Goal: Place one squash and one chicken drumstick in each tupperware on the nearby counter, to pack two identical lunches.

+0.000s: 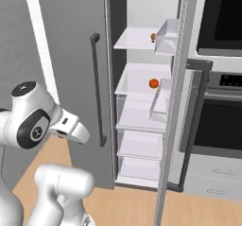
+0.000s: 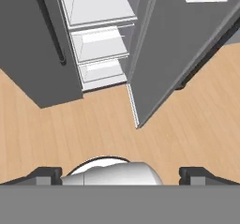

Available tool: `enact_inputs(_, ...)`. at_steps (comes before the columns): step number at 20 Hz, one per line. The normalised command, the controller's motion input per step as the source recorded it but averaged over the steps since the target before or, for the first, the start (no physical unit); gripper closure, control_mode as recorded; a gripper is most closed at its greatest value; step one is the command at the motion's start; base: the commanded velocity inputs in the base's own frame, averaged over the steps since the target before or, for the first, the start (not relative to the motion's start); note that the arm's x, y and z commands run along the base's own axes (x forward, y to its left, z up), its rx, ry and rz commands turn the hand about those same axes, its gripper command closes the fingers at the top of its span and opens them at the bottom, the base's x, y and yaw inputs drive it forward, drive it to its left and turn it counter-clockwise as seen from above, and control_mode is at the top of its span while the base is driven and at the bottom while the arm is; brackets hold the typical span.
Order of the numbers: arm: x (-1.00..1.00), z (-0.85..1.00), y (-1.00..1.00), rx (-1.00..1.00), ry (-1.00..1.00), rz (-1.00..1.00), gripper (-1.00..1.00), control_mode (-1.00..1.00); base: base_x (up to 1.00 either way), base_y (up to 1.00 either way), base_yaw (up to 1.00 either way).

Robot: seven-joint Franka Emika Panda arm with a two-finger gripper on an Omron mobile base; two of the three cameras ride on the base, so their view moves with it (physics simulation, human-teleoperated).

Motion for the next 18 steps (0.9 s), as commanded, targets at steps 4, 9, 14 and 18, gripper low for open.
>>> enact_inputs(4,0.0,0.0,0.0,0.0,0.0,0.0,-1.0,1.0,0.72,-0.11,-0.26)
enact_inputs(9,0.0,0.0,0.0,0.0,0.0,0.0,-1.0,1.0,0.61,-0.13,-0.23)
enact_inputs(14,0.0,0.0,0.0,0.0,0.0,0.0,-1.0,1.0,0.41,-0.29,-0.2)
enact_inputs(18,0.0,0.0,0.0,0.0,0.0,0.0,-1.0,1.0,0.38,-0.32,-0.16)
